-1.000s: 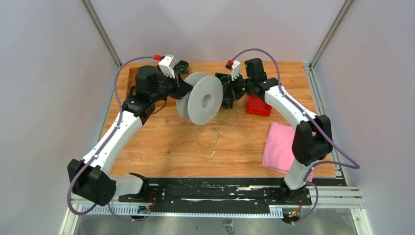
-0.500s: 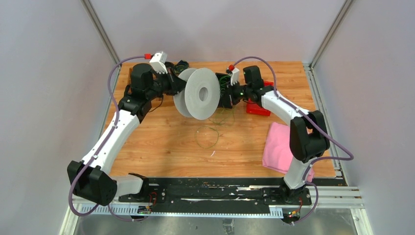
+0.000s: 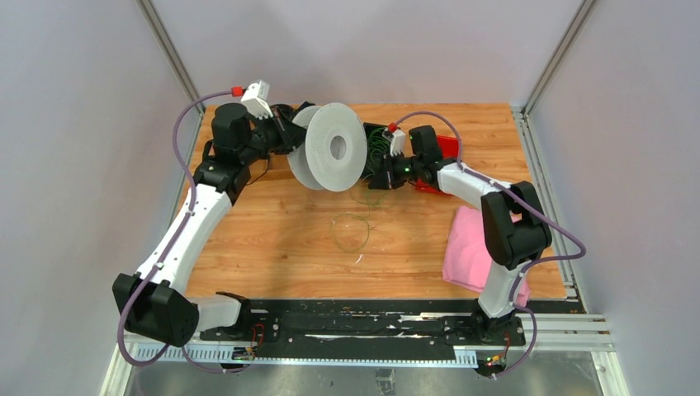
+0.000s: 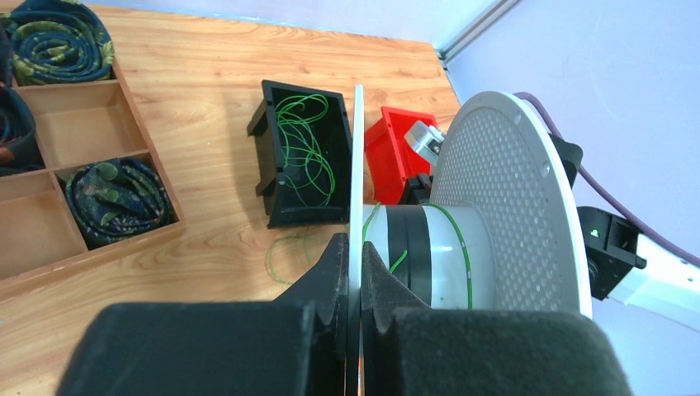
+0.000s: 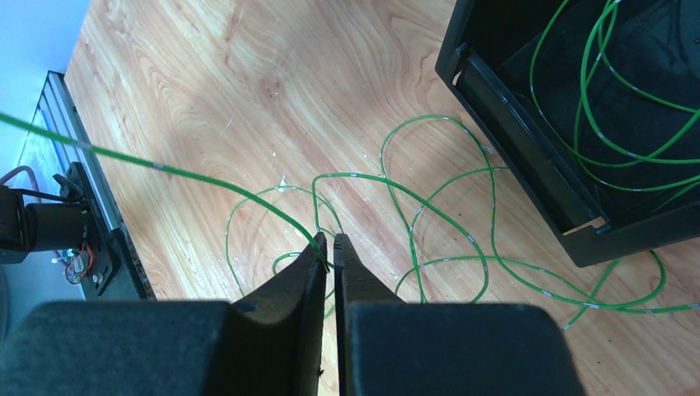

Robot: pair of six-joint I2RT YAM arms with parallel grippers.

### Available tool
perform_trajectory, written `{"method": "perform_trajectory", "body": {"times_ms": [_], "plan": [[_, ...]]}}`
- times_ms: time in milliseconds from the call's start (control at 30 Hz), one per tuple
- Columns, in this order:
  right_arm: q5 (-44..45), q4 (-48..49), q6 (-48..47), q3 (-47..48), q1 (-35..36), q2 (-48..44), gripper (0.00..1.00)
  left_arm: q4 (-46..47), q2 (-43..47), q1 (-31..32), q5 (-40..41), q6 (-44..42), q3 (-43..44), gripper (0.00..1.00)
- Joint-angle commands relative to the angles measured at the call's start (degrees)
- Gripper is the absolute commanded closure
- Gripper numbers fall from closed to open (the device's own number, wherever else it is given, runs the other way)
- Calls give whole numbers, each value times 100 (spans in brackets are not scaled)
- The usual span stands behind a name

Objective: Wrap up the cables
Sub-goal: Wrap the cable around the cable reel.

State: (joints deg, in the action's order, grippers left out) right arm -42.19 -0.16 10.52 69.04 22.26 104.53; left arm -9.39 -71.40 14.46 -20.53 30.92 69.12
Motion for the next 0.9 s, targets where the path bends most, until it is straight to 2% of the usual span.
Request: {"method": "perform_trajectory", "body": {"times_ms": [0,67,200,333,633,867], "plan": [[-34,278,10,-87,67,-120,97,404,196,-139,90,191,301,100],[-118,148,-115,-34,68,-129,99,276,189,-162,270,151,339,100],[-388,-181,-346,67,96,-193,99,-188,151,-169,928,-42,500,100],[-499,-394,-586,23,298,-310,99,-480,64,-295,1434,113,594,100],[-233,-903,-1335,-154,1177,-619,99,-649,11,-540,1946,470,573,100],[-215,-983,-1474,-78,1752,-789,99,-710,47,-541,2538,626,531,100]]}}
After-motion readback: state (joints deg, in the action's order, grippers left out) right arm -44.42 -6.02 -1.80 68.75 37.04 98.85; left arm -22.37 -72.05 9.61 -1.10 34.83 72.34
